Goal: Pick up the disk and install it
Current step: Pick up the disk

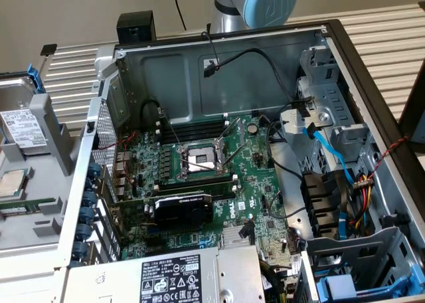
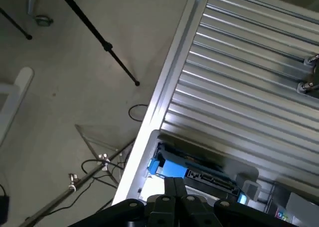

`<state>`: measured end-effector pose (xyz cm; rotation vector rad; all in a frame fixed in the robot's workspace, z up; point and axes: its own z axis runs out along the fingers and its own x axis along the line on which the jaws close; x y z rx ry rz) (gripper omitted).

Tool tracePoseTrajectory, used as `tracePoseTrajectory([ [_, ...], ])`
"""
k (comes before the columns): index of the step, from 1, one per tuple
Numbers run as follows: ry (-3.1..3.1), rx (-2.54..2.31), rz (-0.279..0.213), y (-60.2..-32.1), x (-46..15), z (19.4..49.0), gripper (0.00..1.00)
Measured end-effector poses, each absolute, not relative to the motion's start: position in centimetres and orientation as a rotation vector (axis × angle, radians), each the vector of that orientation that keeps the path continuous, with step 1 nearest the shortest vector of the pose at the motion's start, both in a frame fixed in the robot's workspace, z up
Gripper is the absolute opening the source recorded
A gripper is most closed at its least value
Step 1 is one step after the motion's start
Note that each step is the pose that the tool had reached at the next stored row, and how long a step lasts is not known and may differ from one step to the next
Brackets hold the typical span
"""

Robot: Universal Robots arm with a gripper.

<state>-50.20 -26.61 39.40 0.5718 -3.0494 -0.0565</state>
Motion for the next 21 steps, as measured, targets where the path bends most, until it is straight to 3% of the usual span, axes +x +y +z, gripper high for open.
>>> tracePoseTrajectory([
  [21, -2.881, 1.139, -0.044, -26.61, -50.2, 39.38, 0.11],
])
